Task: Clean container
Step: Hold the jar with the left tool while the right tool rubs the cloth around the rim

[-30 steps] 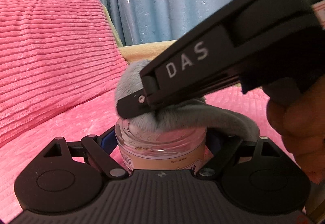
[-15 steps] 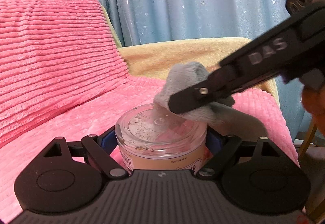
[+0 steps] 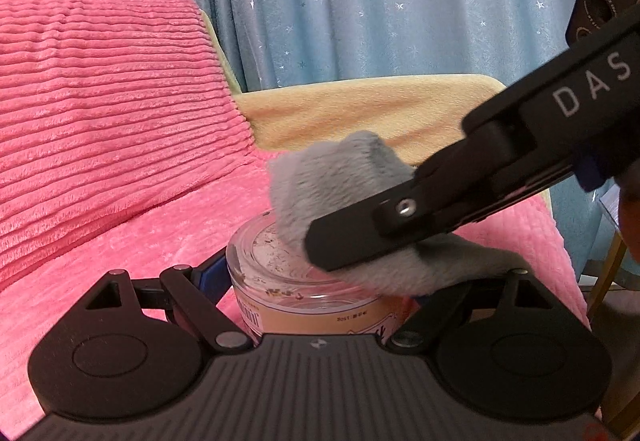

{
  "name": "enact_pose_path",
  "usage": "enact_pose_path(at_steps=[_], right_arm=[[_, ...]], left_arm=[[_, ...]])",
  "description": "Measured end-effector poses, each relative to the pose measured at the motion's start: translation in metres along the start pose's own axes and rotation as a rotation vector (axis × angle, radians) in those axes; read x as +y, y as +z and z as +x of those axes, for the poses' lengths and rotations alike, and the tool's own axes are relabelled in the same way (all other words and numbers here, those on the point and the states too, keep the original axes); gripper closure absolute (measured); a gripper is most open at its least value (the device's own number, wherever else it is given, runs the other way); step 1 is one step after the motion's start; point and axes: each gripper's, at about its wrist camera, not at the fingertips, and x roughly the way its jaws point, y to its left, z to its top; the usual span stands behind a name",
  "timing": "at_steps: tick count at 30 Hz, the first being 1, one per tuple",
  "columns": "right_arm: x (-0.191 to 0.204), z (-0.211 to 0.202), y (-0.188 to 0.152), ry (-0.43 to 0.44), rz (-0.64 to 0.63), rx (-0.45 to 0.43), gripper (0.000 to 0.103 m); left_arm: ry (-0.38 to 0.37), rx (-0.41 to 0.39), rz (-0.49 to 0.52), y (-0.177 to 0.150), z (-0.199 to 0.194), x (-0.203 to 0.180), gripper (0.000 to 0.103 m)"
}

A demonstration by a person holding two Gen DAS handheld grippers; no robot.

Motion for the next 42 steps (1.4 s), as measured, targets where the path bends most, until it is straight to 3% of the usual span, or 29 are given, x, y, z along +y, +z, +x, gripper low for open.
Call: enact_pose_path(at_steps=[8,21,38,42], right_arm=[[0.006,0.022,0.004,0.004,-0.006,-0.012,0.101],[0.011,0.033,0.009,-0.092,-0.075,-0.070,0.102],[-0.009,-0.007,0.007,-0.180,-0.070,-0.063,0.101],[-0.020,-0.028,0.004,-0.227,-0.005,-0.155,0.100]], left_arm=[[-0.003,0.001,-0.012,0.000,-0.001,0.002,0.017],[0.029,0.007,-0.025,0.005,0.004,-0.009,0.018],[0.027,0.025,0.018,0.011,0.024,0.020,0.017],[0.014,0.050,0.019,0.015,0.018,0.022,0.017]])
